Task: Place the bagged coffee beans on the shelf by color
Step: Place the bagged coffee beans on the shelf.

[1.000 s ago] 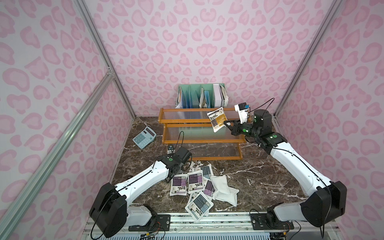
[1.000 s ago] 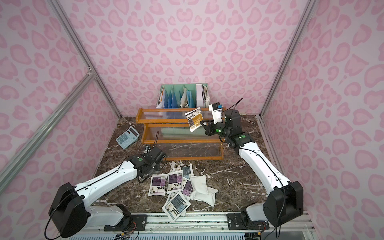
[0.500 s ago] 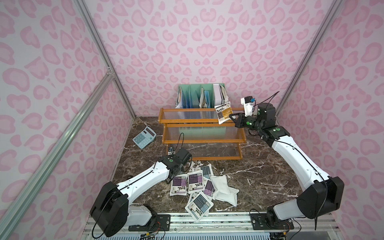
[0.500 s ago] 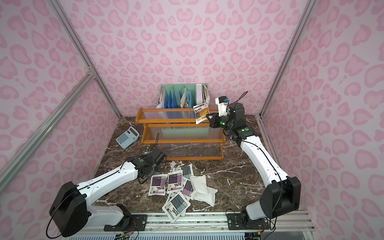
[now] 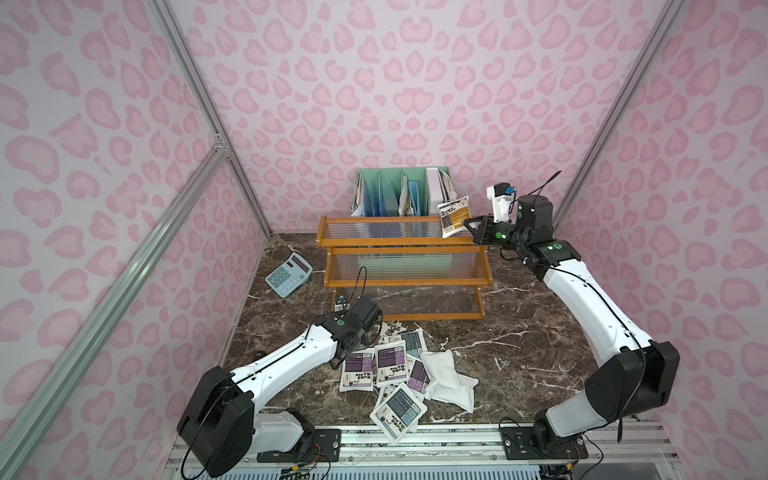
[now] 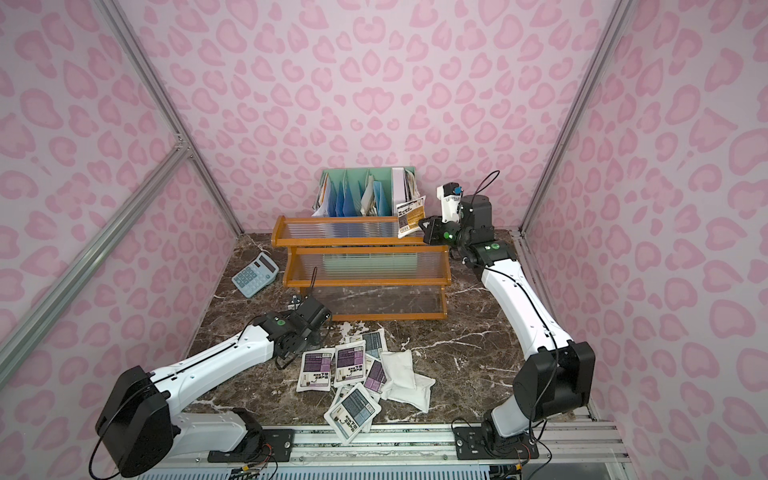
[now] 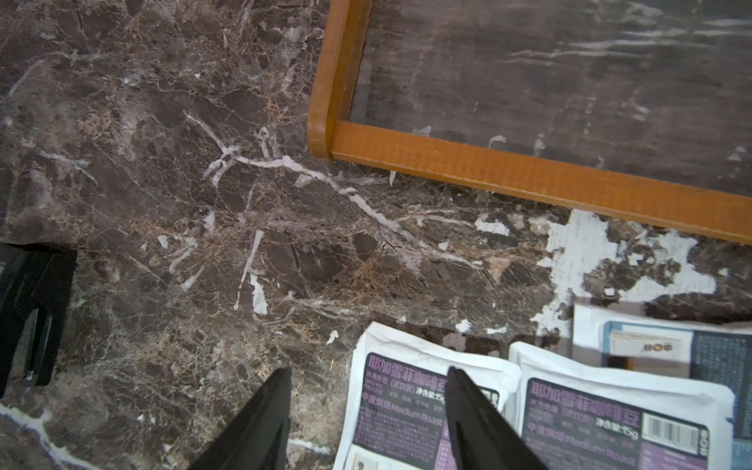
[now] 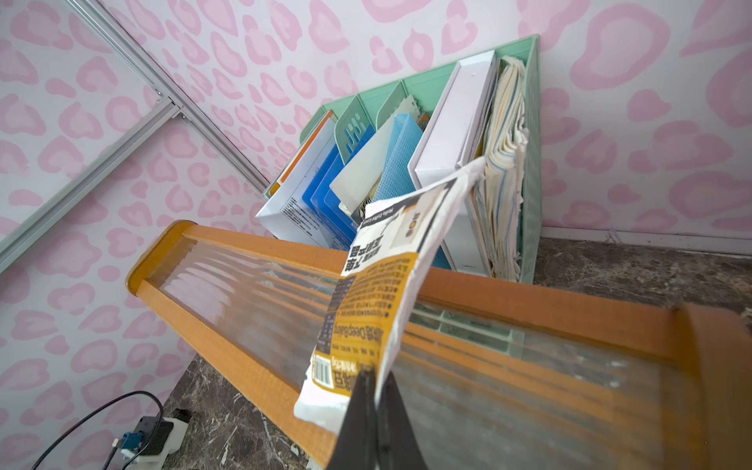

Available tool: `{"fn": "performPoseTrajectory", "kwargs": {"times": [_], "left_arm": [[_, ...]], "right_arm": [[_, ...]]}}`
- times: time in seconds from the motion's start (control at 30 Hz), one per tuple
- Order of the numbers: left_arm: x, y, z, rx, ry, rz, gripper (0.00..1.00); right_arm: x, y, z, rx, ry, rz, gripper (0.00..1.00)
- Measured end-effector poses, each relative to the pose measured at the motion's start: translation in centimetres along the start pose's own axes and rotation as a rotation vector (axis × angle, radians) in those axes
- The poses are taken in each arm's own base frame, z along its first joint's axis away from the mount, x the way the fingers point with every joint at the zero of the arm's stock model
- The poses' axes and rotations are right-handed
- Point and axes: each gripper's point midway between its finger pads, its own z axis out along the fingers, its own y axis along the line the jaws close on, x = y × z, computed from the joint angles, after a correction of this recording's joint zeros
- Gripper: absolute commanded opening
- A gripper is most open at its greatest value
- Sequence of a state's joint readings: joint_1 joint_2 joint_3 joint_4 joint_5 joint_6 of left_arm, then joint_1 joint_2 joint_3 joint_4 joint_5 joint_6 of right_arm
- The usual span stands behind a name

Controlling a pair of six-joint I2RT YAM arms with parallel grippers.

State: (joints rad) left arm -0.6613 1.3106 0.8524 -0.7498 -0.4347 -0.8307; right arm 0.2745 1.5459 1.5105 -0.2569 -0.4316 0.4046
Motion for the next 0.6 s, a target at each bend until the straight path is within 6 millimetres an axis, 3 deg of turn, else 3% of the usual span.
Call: {"fn": "performPoseTrajectory", "kwargs": {"times": [0.17,0.37,0.47,0.6], "left_arm": [[0.1,0.0,0.2,-0.006,0.006,0.003,0.65],[0.4,-0.1,0.5,-0.011,0.018,0.009,0.65],[0.5,-0.2,0.5,-0.006,0.026,0.011,0.66],[0.5,-0.6,0.5,0.006,0.037,0.03,0.68]], "right_arm": [[0.8,-0.3,-0.1,0.011,0.031,0.014,0.01],[1.8,-0.9,-0.1,0.037,0.062,0.025,0.45],[1.6,-0.9,-0.9,0.056,0.048,0.019,0.55],[1.4,-0.7,-2.4,0.091,0.024,-0.003,0.6]]}}
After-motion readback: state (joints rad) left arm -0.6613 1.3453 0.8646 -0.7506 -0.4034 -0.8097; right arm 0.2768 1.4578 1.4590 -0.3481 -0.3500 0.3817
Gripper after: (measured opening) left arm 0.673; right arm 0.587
